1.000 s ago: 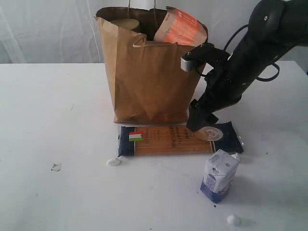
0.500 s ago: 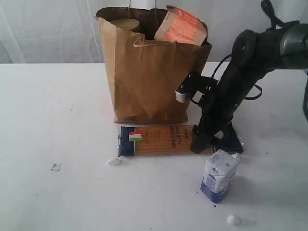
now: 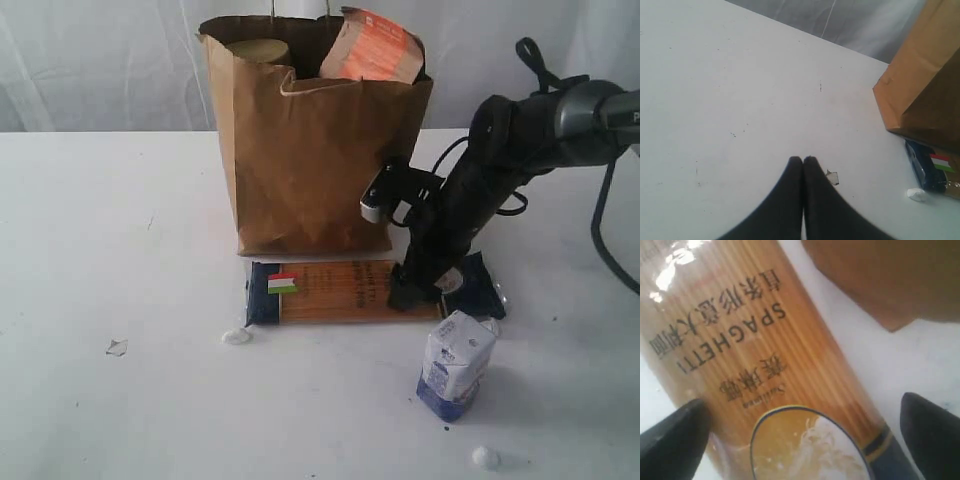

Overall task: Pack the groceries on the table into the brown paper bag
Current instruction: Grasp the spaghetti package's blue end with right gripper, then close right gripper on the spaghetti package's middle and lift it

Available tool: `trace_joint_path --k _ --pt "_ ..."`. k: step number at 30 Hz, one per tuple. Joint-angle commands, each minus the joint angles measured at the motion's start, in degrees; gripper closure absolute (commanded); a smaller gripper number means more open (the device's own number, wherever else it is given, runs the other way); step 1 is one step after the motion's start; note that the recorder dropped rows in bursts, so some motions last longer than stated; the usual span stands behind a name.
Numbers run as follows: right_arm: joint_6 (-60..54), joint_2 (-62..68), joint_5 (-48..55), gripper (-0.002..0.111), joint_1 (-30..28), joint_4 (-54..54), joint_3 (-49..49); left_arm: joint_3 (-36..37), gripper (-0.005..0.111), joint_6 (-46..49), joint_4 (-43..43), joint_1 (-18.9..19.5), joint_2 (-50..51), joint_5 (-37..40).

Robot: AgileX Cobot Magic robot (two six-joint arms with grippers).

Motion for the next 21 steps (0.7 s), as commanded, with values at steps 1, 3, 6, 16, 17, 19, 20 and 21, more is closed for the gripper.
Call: trace_joint_path --k 1,3,6,16,17,19,20,21 --pt "-0.32 2.00 2.59 0.012 -0.35 0.06 0.21 0.17 0.107 -0.31 -0.33 0.09 -0.24 0.23" --pt "0.06 2.43 3.55 0.012 -0.35 0.06 0.21 0.17 0.107 -0.31 -0.33 0.09 -0.24 0.23" --pt "2.11 2.43 3.55 0.017 -0.35 0.06 0.21 0.17 0.107 -0.31 -0.33 0.09 -0.24 0.23" --pt "1.89 2.43 8.20 0.108 -0.35 0.06 0.21 0.17 0.107 -0.31 -0.33 0.09 -0.24 0.23" --pt "1.89 2.43 8.33 0.108 -0.35 0.06 0.21 0.17 0.107 -0.31 -0.33 0.09 -0.24 0.23" --pt "1.89 2.43 8.62 0.108 -0.35 0.06 0.21 0.17 0.107 -0.31 -0.33 0.09 -0.24 0.23" --pt "1.89 2.43 8.60 0.108 -0.35 0.06 0.21 0.17 0.107 -0.31 -0.33 0.09 -0.24 0.23" --pt "1.89 2.43 8.60 0.108 -0.35 0.06 0.21 0.17 0.107 -0.31 -0.33 0.09 -0.24 0.23"
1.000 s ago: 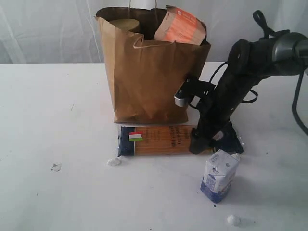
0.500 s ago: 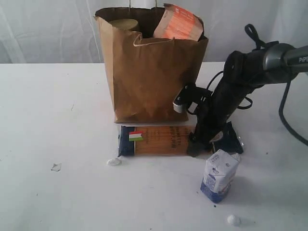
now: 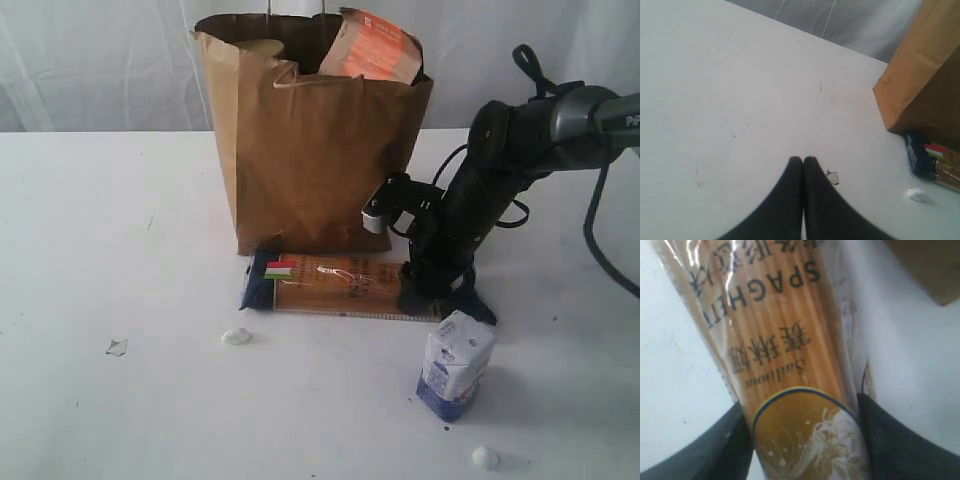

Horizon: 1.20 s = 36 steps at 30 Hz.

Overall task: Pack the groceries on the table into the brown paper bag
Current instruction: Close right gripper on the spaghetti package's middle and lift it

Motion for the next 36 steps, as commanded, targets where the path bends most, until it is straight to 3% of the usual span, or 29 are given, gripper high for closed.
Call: trace_joint_path --k 1,16,22,29,32,36 --pt "0.00 0.79 2.38 0.108 -0.35 -0.16 0.43 0.17 0.107 -0.31 -0.42 0.09 -0.24 0.23" --pt "-5.47 -6.63 10.11 0.108 -0.35 -0.84 0.43 0.17 0.107 -0.31 -0.42 0.09 -0.24 0.23" --pt "-8.30 -6.63 16.22 0.108 -0.35 -7.43 0.43 0.17 0.107 -0.31 -0.42 0.09 -0.24 0.23" --pt "-8.30 -6.63 10.73 0.108 -0.35 -4.98 0.43 0.17 0.107 -0.31 -0.42 0.09 -0.24 0.23" --pt "-8.30 -6.63 7.58 0.100 -0.35 -0.28 0.43 0.17 0.107 -0.31 -0.42 0.09 -0.24 0.23" --pt "-8.30 -6.63 6.78 0.071 -0.35 4.59 0.43 0.17 0.107 -0.31 -0.42 0.09 -0.24 0.23"
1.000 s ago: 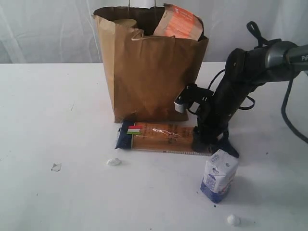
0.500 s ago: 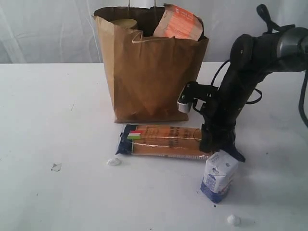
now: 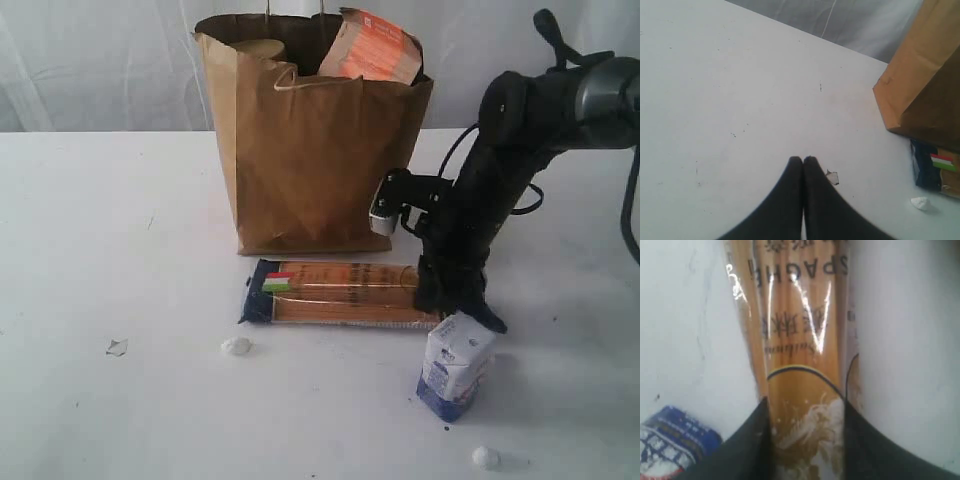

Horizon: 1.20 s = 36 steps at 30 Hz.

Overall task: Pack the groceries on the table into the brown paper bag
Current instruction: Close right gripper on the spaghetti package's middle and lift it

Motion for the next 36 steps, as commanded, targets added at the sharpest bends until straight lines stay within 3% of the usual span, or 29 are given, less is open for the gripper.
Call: trace_joint_path --k 1,2,4,7,12,16,23,25,30,31,36 --pt "-0.46 -1.01 -1.26 0.061 -0.35 6.32 0.19 0.17 0.107 -0.31 -0.42 0.09 -0.24 0.23" --pt "-0.46 -1.01 -1.26 0.044 -0.10 6.55 0.19 0.17 0.107 -0.31 -0.42 0.09 -0.24 0.23" --pt "-0.46 -1.01 -1.26 0.032 0.43 6.66 0.19 0.17 0.107 -0.31 -0.42 0.09 -0.24 0.23" --pt "-0.62 -1.01 -3.11 0.032 1.97 7.72 0.19 0.17 0.107 -0.31 -0.42 0.09 -0.24 0.23" --pt "-3.08 1.92 -14.78 0.032 6.07 8.14 0.19 0.17 0.107 -0.31 -0.42 0.09 -0.24 0.23" --pt "-2.98 3.77 -10.32 0.032 7.36 7.90 0.19 0.17 0.107 -0.31 -0.42 0.09 -0.24 0.23" --pt "0.65 7.11 -11.50 0.033 7.36 5.29 0.19 0.17 0.107 -0.31 -0.42 0.09 -0.24 0.23" --pt "0.65 7.37 -10.81 0.044 7.48 5.29 0.19 0.17 0.107 -0.31 -0.42 0.09 -0.24 0.23" --pt "0.65 6.04 -10.94 0.102 7.48 5.29 0.08 0.17 0.107 -0.31 -0.42 0.09 -0.24 0.23" --pt "1.65 5.58 -11.38 0.108 7.48 5.29 -0.03 0.17 0.107 -0.31 -0.42 0.09 -0.24 0.23" --pt "7.34 2.01 -15.16 0.108 7.48 5.29 -0.03 0.17 0.107 -0.31 -0.42 0.09 -0.24 0.23"
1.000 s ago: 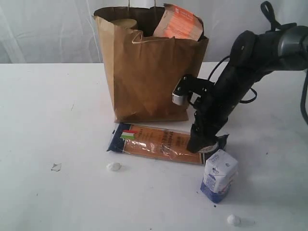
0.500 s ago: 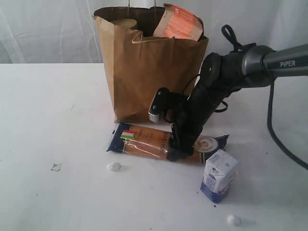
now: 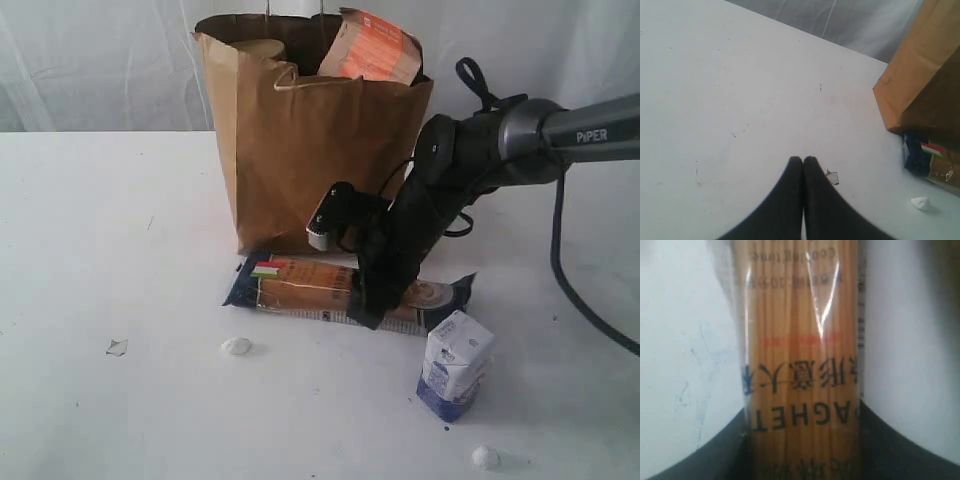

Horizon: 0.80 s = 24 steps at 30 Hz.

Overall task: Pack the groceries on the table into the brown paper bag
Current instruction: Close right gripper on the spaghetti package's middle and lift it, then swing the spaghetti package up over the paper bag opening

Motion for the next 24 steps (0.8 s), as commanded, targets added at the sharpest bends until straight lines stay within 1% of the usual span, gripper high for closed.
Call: trace_joint_path --k 1,8,17,19,22,24 --pt "3.43 -4.24 -2.76 0.108 0.12 -0.20 0.07 0.17 0.107 -0.31 -0.42 0.09 -0.24 0.23" --pt "3.43 -10.78 -0.46 0.108 0.85 0.87 0.07 0.17 0.107 -0.31 -0.42 0.09 -0.24 0.23" --pt "3.32 -12.49 1.72 0.108 1.47 1.90 0.07 0.17 0.107 -0.31 -0.42 0.09 -0.24 0.23" --pt "3.32 -13.82 3.89 0.108 2.32 3.10 0.07 0.17 0.107 -0.31 -0.42 0.09 -0.24 0.23" --pt "3.21 -16.98 8.66 0.108 5.59 3.10 0.07 0.17 0.107 -0.31 -0.42 0.09 -0.24 0.23" --pt "3.21 -19.09 8.48 0.108 7.61 3.10 0.07 0.17 0.107 -0.31 -0.42 0.09 -0.24 0.23"
